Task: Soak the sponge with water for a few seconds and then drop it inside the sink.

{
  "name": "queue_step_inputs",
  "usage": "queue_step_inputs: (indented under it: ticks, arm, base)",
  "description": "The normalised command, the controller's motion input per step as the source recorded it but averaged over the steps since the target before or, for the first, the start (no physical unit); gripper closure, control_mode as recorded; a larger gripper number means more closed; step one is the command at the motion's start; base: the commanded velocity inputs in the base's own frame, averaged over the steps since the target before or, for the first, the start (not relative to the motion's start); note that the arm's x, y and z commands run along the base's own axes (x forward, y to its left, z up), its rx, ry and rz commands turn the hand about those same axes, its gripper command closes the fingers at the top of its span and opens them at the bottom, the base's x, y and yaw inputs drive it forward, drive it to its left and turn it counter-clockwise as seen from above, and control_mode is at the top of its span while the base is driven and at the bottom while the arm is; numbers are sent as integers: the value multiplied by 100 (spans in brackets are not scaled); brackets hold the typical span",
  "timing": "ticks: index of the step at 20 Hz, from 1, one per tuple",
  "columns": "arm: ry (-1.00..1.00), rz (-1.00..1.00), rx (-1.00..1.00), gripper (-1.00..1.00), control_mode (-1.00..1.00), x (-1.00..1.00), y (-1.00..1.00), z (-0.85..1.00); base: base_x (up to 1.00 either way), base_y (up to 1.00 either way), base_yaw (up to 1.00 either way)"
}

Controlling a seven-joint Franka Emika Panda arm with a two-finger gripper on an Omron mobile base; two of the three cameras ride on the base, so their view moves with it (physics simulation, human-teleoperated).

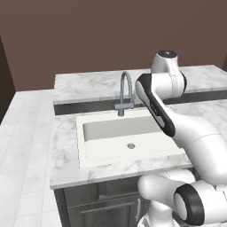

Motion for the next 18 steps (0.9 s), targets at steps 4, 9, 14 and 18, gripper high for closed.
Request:
queue_step_inputs:
  ticks: [4, 9, 14, 18]
  arm:
    - [-11, 0, 0, -100, -100, 0, -39, 0]
    - [-10, 0, 0, -100, -100, 0, -40, 0]
    - [-3, 0, 2, -100, -100, -1, -43, 0]
    - [-1, 0, 4, -100, -100, -4, -38, 0]
  base:
    - [0, 0, 0]
    - [0, 0, 0]
    - [0, 0, 0]
    - [0, 0, 0]
